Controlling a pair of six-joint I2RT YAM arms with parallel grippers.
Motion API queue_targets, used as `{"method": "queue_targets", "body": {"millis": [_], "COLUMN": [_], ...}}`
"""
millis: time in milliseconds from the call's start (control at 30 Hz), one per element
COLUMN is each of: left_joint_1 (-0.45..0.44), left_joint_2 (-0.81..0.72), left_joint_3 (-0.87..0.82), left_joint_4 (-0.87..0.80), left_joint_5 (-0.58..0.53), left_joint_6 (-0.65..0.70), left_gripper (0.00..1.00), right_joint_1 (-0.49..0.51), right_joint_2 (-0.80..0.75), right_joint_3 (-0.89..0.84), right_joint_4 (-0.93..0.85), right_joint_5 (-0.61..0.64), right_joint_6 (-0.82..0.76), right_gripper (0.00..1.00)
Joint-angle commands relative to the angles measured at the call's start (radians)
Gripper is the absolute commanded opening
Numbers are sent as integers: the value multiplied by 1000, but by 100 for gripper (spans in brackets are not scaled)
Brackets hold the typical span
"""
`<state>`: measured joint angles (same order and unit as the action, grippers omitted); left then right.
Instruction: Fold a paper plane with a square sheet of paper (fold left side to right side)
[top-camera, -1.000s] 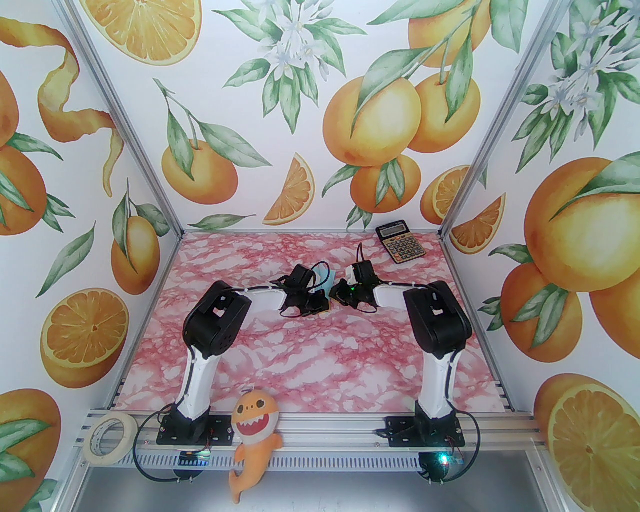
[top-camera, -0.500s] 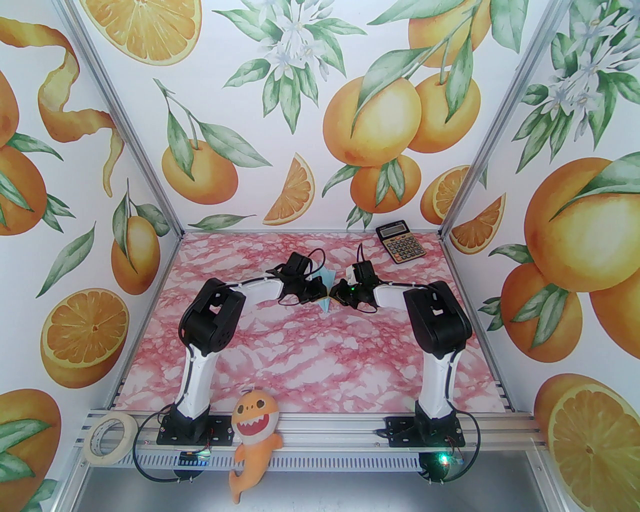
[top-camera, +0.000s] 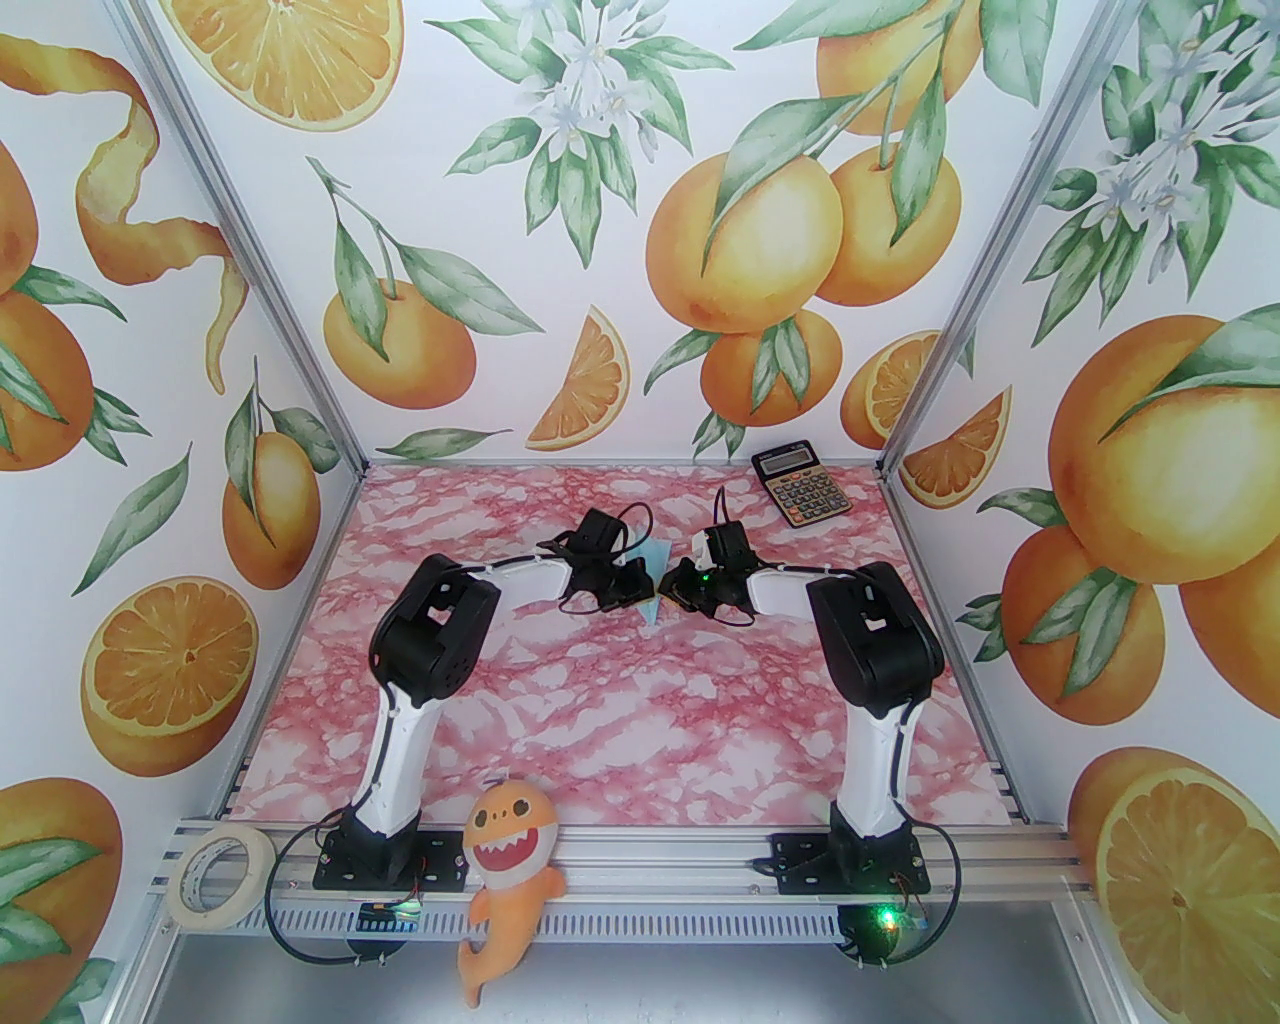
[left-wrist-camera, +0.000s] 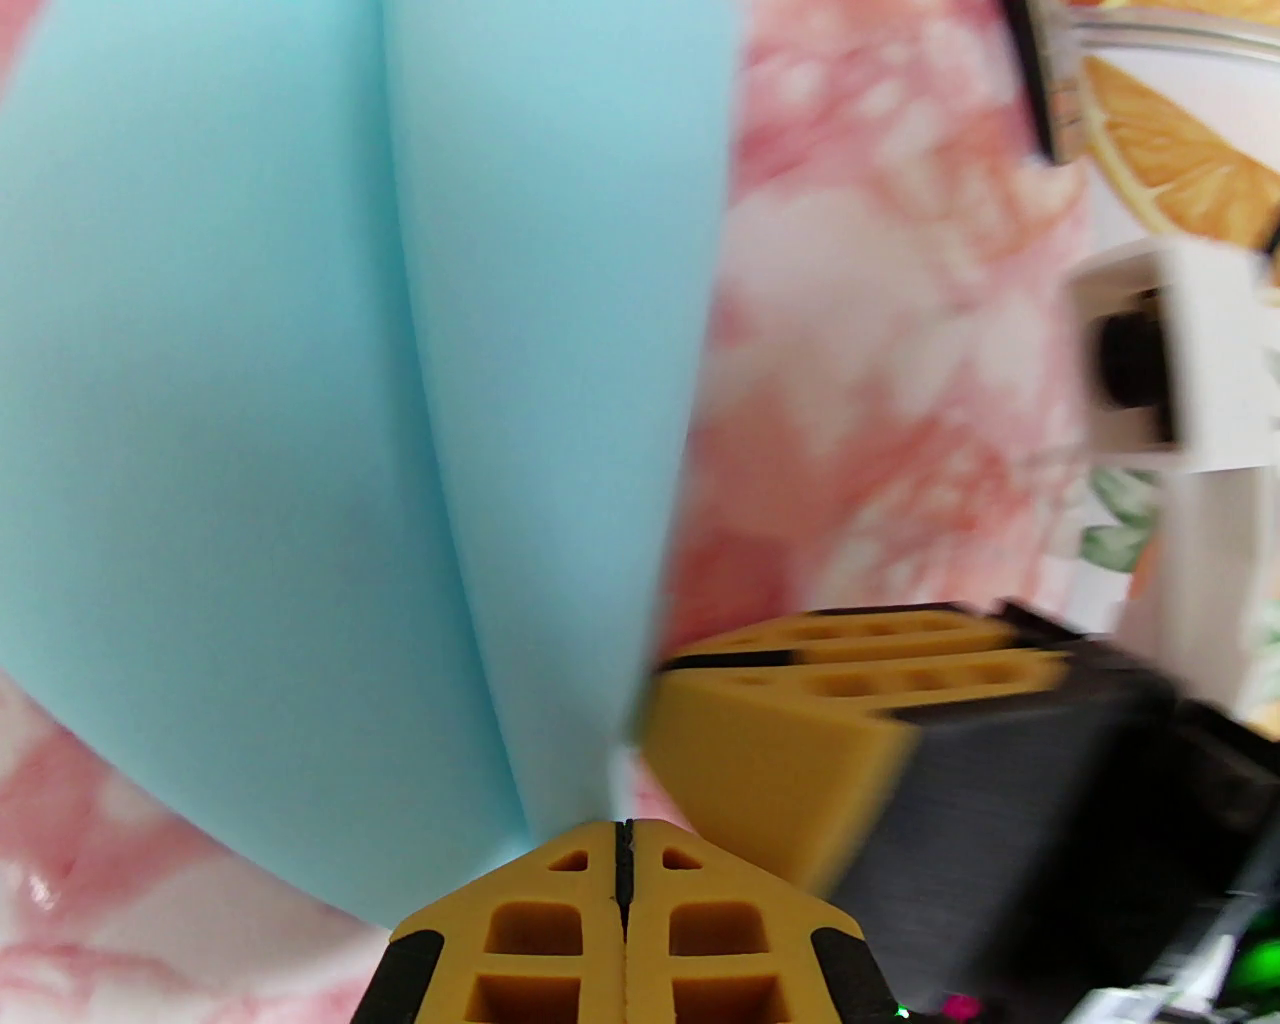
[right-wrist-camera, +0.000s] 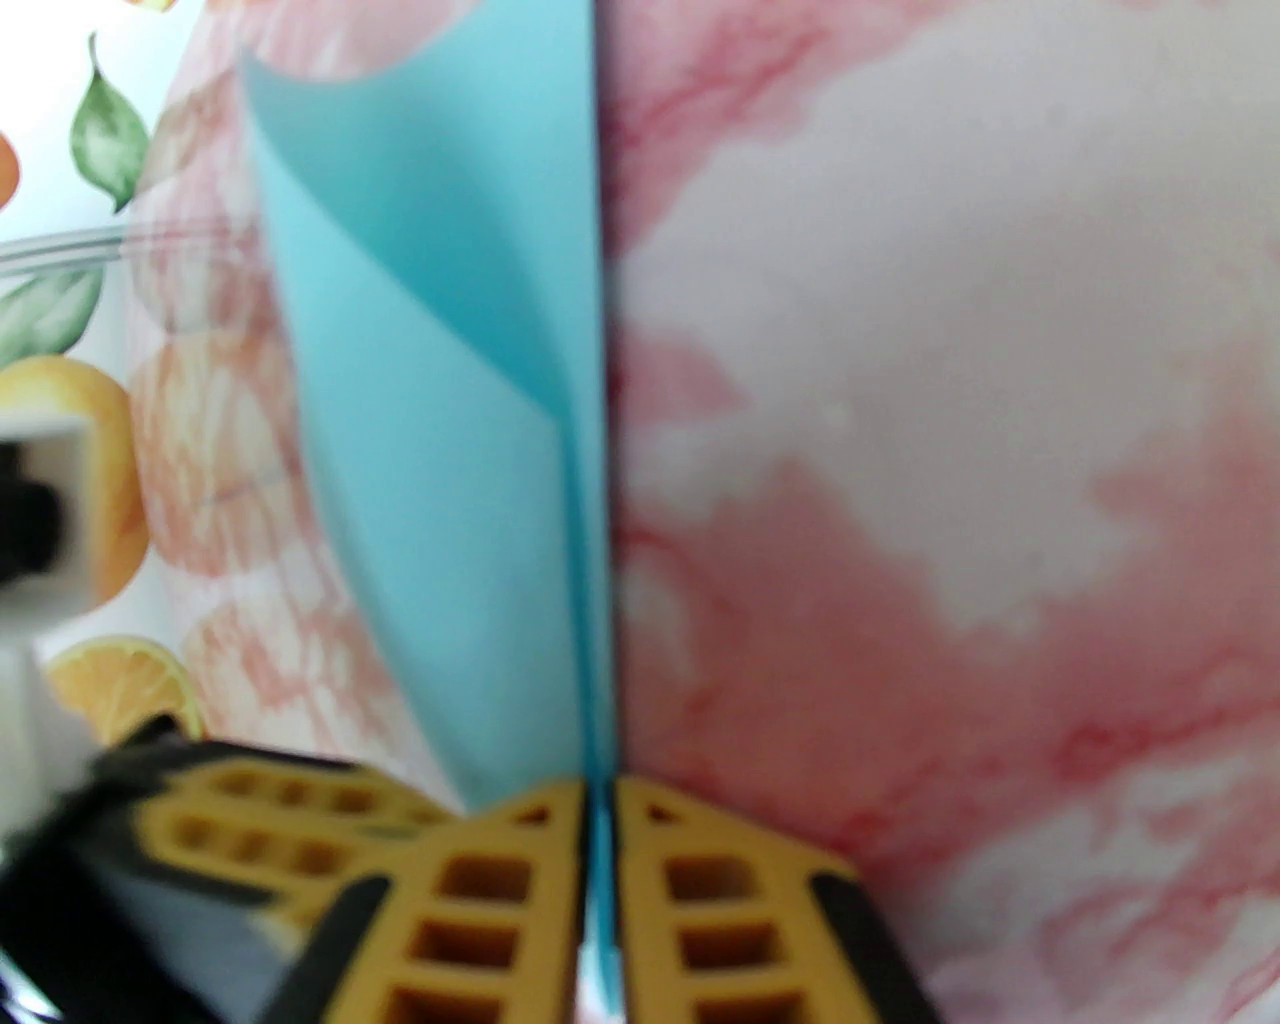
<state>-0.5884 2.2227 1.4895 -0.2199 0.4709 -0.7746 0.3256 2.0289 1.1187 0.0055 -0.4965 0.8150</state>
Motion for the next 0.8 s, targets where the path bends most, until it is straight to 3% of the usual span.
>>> {"method": "queue_targets", "body": {"millis": [0,533,767], "left_joint_1": [-6,31,66], "left_joint_2": [15,-75,-28], "left_joint_3": [6,38,105], "left_joint_4": [-32,-11,-19], "left_joint_5": [-18,11,52], "left_joint_6": [33,38,78], "left_gripper": [0,6,11], "right_joint_1": [21,22,22], "right_joint_2": [62,59,59], "right_joint_3": [-30,-36,-34], "right_joint_4": [13,15,11], "right_joint_5": [47,48,49], "right_joint_6": [0,-3,-5], "right_gripper": [13,13,13]}}
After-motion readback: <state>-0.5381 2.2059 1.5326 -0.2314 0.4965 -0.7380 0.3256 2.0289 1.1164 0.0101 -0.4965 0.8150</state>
